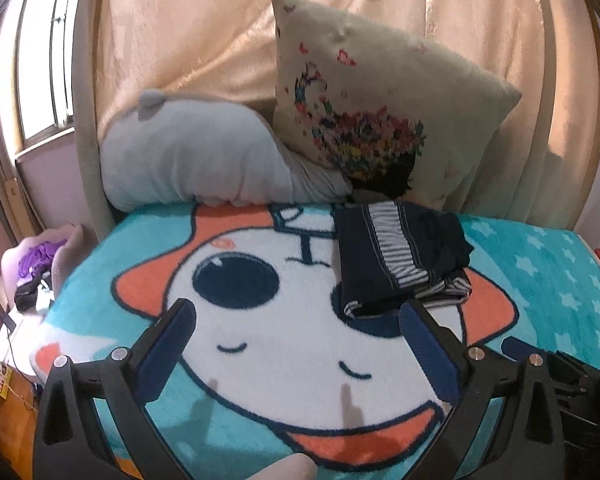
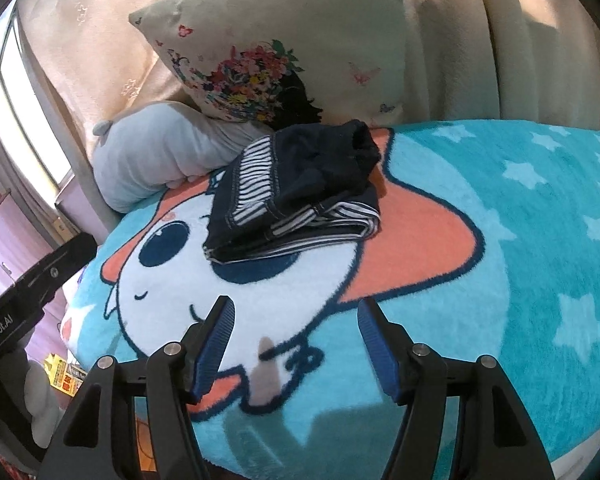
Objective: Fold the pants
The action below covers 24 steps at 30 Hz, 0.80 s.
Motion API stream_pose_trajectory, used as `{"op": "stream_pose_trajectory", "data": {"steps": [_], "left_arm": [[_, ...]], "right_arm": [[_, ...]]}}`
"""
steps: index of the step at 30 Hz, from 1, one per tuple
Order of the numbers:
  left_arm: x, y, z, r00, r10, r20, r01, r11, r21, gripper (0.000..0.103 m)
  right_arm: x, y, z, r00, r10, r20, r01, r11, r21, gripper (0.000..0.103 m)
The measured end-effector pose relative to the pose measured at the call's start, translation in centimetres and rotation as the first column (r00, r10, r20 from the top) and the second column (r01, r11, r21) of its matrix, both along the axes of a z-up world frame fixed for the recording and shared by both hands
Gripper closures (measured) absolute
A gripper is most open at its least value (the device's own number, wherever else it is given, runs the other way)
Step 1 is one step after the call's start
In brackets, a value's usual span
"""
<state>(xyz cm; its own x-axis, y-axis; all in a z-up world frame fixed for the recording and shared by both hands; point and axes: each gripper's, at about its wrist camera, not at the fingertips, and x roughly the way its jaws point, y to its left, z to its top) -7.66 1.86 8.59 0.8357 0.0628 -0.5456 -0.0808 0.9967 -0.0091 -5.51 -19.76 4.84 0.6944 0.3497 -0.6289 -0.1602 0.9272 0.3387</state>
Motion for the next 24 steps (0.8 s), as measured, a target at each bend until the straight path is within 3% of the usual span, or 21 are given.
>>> {"op": "stream_pose_trajectory", "data": {"steps": [8,24], "left_arm": [[1.6,0.3,-1.8,0.996,-0.029,-0.085,0.026,0.999,-0.038,0.002],[3.7,0.9,-3.9,0.983,-0.048,-0.175,0.033,0.996,-0.087,0.002]], "right_arm": [[0.6,0.2,-0.9,1.0,-0.021,-0.018,0.02,0.999,-0.041,0.033],[1.6,0.8,-2.0,0.998,-0.026,-0.05,0.022,0.996,-0.083,0.032]]}}
